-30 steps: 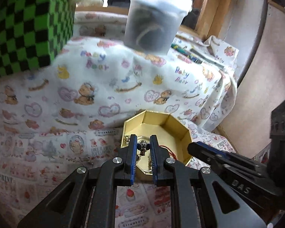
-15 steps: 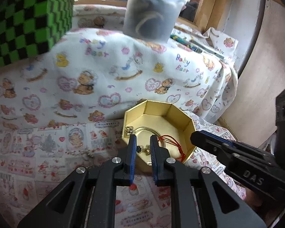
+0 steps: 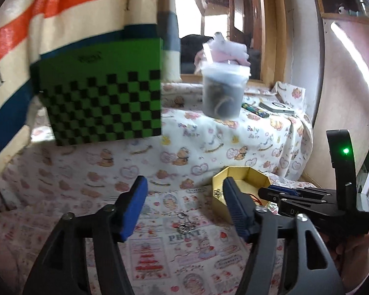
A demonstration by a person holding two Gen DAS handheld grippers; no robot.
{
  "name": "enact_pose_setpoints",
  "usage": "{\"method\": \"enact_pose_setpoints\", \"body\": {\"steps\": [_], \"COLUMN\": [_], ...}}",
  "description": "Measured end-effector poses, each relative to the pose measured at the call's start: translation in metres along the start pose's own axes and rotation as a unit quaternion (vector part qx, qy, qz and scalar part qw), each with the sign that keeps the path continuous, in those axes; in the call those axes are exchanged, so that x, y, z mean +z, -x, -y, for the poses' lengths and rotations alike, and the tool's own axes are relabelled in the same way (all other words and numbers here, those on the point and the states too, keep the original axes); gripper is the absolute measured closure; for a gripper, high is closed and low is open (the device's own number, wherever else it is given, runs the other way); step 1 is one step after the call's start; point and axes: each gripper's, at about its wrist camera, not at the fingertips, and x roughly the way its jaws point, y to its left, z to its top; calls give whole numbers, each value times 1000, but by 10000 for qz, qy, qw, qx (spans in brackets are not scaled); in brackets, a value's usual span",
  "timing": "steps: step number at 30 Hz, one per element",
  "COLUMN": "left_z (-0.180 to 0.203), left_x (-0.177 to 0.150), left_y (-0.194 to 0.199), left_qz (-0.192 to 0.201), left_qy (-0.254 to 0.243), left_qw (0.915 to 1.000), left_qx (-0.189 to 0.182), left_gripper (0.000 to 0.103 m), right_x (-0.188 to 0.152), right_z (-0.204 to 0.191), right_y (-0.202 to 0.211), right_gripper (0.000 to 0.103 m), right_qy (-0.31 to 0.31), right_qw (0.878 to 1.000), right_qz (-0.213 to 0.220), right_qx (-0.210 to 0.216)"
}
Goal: Organize jewelry
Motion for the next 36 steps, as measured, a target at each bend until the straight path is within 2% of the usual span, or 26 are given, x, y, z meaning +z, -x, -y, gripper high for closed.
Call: {"method": "enact_pose_setpoints", "body": {"steps": [4,6,9,10,12,16,17,21,24,27,30,33,36], "left_z": [-5,-9,-15,-17,-21,-30,-32,-37,-42,-50,-63,-76,-88], "left_x": [-3,-3,-3,-4,-6,-15,-17,-27,-32,-35,-35,-34,-33], "left_y": [12,16,21,22,23,20,18,6,2,6,9,8,6], "left_qz": [141,193,279,310,370,461,470,229,183,201,238,180,182], "left_qy": [59,109,121,113,106,209,244,288,247,235,457,697,771], "left_qw": [9998,9996,9993,9991,9987,9972,9971,9985,9982,9980,9966,9959,9941], "left_qx": [115,150,198,250,323,545,541,415,507,544,636,550,734], "left_gripper": [27,22,21,20,16,10,10,8,5,3,1,1,1], "right_x": [-4,-4,-6,-6,-7,-11,-11,-13,-14,-14,-14,-15,-16], "right_z": [-8,-12,-18,-19,-21,-25,-26,-31,-32,-29,-26,-26,-27], "right_y": [5,7,10,11,14,18,18,18,20,21,21,20,18], "right_gripper": [80,75,71,69,48,44,40,32,24,23,22,21,21], "right_qy": [146,227,318,322,310,330,340,415,430,383,312,310,318], "right_qw": [9997,9995,9991,9990,9988,9979,9978,9969,9961,9958,9960,9956,9957], "right_qz": [137,174,263,290,372,537,547,635,723,778,790,799,772], "right_qx": [-104,-106,-121,-114,-120,-143,-142,-218,-273,-304,-291,-372,-412]}}
